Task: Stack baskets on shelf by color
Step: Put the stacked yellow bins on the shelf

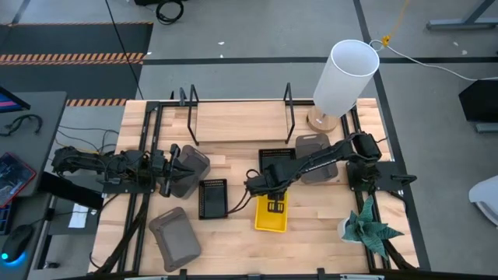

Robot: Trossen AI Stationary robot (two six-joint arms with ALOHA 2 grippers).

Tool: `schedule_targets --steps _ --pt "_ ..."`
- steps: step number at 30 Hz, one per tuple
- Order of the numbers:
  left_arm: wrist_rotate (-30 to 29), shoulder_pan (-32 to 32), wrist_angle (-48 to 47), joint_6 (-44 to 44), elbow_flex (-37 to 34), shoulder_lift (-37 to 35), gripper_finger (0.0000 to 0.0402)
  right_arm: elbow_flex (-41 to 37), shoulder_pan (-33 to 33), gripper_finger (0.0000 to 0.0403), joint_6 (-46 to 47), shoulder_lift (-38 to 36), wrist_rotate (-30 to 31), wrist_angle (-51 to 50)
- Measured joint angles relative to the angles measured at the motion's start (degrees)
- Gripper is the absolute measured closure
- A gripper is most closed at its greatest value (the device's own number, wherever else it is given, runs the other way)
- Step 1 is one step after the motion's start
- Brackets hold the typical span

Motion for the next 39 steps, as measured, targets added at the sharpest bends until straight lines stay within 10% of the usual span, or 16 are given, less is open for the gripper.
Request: schedule_targets --steps 39 --pt "0.0 0.0 -0.3 0.0 0.0 0.0 0.0371 5.7 16.5 0.0206 10.5 2.4 2.7 15.4"
